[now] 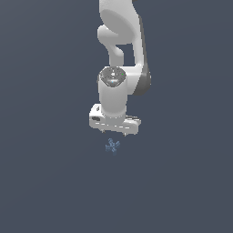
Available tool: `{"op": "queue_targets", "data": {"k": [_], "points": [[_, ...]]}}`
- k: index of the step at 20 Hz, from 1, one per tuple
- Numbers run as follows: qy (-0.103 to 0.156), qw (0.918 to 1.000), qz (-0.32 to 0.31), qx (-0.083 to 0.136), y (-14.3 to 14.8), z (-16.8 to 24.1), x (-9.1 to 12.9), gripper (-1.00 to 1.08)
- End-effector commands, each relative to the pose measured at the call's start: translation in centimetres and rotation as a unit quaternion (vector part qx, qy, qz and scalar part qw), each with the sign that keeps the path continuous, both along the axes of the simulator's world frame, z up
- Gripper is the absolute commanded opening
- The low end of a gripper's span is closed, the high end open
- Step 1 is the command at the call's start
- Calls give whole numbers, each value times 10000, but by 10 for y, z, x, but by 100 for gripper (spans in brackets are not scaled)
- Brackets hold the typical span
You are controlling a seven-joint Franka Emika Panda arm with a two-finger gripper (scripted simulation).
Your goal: Pick up the object and move it to a goal position.
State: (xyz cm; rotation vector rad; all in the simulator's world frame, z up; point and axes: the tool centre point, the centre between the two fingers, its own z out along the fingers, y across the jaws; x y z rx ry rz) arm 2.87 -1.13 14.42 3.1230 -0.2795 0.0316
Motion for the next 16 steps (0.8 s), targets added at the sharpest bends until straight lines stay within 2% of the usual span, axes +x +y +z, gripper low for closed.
{"op": "queue_targets", "data": {"k": [1,8,16], "points": [[25,9995,-317,19,-2,-12,5,100],[73,9952,-972,45,-7,-38,15,100],[92,9924,-1229,50,-8,-49,19,100]]}}
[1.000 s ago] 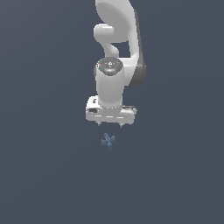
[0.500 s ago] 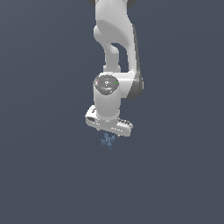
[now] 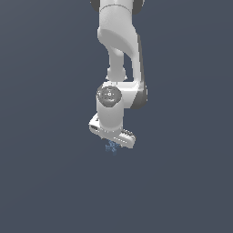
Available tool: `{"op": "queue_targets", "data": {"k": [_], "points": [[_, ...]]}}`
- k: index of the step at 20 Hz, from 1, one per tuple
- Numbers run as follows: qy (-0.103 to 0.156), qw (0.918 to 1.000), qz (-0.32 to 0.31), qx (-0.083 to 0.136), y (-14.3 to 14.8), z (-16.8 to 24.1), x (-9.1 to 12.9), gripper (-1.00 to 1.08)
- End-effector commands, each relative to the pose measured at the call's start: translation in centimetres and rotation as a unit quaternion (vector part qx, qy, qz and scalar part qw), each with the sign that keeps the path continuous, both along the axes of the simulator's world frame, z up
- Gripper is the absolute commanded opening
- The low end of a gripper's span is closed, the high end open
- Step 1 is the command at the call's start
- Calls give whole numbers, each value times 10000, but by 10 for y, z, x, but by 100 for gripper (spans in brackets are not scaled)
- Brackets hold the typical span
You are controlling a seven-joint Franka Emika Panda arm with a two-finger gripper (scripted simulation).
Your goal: Pick up the object and move it to a goal position.
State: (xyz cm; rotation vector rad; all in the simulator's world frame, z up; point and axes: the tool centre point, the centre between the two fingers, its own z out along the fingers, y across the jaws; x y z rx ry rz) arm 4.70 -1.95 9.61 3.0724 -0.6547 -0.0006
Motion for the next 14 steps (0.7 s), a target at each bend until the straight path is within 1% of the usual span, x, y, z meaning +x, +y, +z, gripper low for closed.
{"op": "queue_targets", "data": {"k": [1,6,14], "points": [[0,10000,-1,0,0,0,0,100],[0,10000,-4,0,0,-9,0,100],[-2,10000,-24,0,0,-47,-1,100]]}}
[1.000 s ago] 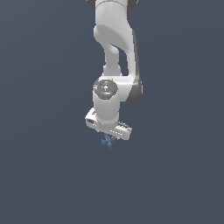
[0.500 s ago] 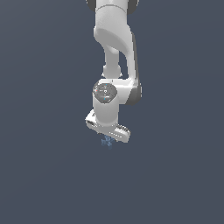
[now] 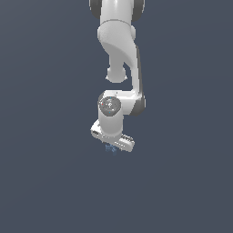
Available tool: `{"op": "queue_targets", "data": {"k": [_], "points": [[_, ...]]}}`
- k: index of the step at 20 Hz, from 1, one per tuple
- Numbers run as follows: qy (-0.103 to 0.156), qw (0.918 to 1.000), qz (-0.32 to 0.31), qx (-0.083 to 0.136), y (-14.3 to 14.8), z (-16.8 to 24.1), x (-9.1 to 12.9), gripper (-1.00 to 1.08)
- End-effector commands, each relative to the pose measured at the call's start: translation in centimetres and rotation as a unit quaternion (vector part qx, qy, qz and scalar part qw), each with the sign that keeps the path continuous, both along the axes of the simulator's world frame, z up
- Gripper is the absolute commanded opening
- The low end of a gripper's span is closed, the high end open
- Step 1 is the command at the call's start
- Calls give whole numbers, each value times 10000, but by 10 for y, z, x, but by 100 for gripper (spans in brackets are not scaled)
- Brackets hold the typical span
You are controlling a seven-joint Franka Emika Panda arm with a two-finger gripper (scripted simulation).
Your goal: Pick up the object and move it to a goal position.
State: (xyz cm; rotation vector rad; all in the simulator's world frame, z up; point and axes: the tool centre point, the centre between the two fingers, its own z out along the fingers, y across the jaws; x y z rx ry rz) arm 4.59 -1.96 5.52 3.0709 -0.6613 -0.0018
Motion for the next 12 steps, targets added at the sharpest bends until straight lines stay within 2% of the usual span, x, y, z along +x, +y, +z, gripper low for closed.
{"op": "queue_targets", "data": {"k": [1,5,6,12], "points": [[-6,10000,-6,0,0,-8,0,100],[-6,10000,-6,0,0,-10,2,100],[-6,10000,-6,0,0,-10,2,-100],[-6,10000,-6,0,0,-10,2,-100]]}}
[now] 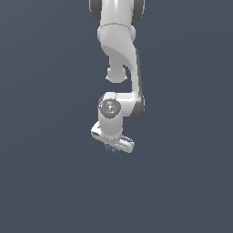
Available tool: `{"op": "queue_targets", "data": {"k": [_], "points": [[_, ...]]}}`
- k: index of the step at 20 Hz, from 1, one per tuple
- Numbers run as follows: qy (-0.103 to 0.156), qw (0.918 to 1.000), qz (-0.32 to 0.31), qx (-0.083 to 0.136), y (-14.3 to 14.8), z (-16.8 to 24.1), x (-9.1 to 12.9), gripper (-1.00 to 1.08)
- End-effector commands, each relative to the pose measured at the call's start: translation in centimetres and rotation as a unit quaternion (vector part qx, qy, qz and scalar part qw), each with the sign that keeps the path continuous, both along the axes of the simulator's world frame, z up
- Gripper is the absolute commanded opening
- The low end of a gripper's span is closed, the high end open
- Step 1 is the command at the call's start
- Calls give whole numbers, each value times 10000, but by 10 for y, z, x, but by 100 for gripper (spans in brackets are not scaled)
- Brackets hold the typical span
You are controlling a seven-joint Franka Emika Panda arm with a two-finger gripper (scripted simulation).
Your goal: Pick up the object and move it to a goal position.
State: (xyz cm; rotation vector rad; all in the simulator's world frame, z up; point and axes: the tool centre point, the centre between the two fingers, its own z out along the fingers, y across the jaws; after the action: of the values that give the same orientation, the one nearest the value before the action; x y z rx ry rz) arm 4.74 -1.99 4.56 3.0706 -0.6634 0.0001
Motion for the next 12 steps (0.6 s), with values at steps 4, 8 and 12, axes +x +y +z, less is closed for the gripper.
{"op": "queue_targets", "data": {"k": [4,8,12], "points": [[0,10000,1,0,0,0,0,-100],[0,10000,1,0,-3,0,-2,-100],[0,10000,1,0,-14,1,-10,-100]]}}
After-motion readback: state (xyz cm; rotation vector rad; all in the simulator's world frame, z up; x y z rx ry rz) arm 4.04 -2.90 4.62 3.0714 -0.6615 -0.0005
